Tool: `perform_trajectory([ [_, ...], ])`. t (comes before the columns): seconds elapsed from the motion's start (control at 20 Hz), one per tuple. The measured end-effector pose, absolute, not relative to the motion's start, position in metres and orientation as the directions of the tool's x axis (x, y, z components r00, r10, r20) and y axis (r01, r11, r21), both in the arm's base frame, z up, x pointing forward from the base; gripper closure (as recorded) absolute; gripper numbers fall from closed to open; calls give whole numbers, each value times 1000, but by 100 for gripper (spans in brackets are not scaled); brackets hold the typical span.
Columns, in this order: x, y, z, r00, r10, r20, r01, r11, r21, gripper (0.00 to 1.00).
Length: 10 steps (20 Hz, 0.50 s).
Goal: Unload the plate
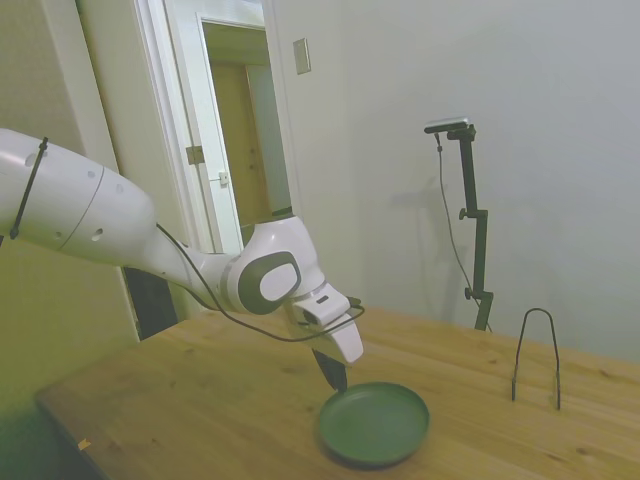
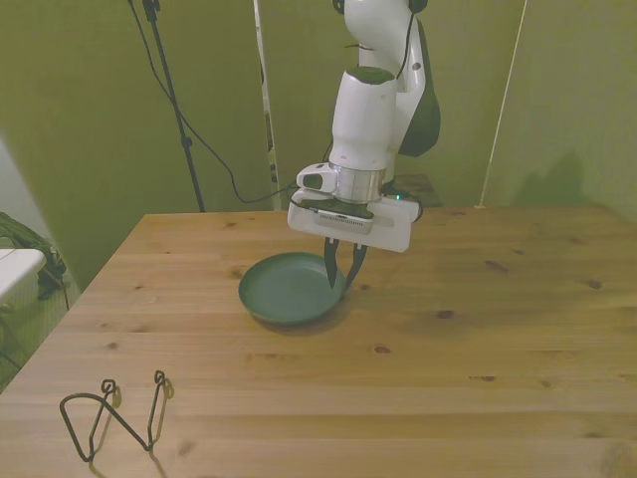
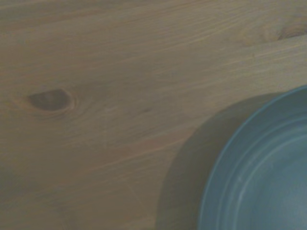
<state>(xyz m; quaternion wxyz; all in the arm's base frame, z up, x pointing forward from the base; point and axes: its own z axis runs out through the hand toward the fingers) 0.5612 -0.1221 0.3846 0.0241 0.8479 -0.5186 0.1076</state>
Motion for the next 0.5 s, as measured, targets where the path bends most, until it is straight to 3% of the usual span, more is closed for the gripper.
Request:
perform_trajectory([
  [0.15,567,-125,412,430,-884,186,-887,-452,-94,0],
  [0.5,546,-124,504,460,-877,141,-867,-477,-140,0],
])
